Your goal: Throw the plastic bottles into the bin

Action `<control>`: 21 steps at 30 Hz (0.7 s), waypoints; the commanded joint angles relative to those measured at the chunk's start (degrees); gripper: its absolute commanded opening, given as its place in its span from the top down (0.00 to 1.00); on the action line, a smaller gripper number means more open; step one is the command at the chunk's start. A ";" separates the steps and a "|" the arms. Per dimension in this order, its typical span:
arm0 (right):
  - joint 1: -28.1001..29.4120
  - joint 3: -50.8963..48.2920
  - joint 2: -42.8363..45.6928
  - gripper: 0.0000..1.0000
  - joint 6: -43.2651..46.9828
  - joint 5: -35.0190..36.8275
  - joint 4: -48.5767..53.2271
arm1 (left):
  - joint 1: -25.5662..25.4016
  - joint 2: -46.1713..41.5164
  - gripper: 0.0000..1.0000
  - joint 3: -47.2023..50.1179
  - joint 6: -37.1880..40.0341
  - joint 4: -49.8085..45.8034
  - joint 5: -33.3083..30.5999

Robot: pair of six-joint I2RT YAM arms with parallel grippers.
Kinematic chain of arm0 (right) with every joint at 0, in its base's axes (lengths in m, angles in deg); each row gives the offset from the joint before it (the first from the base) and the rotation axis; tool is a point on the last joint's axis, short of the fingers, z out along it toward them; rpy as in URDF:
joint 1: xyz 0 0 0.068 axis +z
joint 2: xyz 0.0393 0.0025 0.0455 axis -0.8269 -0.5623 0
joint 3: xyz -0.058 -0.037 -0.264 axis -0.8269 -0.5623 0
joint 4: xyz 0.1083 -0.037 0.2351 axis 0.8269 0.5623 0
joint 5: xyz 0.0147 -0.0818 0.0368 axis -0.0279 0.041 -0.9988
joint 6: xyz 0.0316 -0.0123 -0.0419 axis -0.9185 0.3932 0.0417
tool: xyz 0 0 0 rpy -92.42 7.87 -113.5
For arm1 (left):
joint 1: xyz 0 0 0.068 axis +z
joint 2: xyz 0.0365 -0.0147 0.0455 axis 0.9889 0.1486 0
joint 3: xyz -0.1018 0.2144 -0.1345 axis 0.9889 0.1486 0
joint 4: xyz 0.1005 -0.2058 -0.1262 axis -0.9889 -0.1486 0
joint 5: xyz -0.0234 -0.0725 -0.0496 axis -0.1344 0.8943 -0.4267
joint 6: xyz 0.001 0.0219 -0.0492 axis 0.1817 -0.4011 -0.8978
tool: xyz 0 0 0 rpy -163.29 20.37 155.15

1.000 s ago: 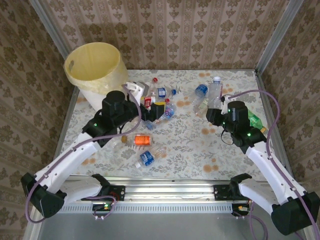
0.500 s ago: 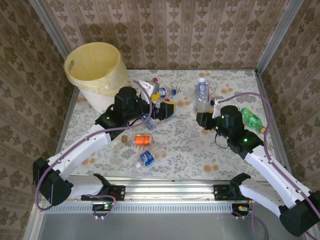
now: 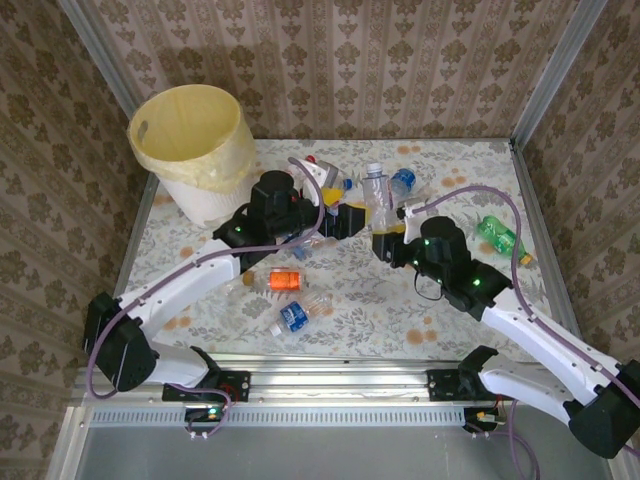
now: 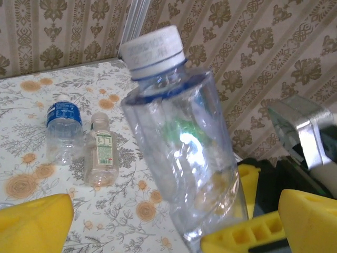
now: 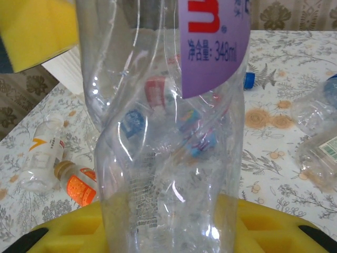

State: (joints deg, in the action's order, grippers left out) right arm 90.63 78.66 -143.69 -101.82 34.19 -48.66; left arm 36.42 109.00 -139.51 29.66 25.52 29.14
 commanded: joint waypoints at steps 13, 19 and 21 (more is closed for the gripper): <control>5.40 0.40 -1.79 0.58 1.70 2.20 -4.60 | -1.45 3.80 0.08 -2.35 -4.87 5.39 2.32; 5.85 -0.12 -1.55 0.58 1.66 1.48 -4.75 | -1.28 4.59 0.18 -2.64 -4.90 5.55 2.80; 5.92 -0.30 -1.44 0.58 1.71 1.42 -4.84 | -1.17 4.63 0.24 -2.51 -4.84 5.64 2.93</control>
State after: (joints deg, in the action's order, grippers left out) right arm 95.99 78.66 -145.65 -101.17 35.15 -51.46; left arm 35.35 113.08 -140.40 24.88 29.23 30.80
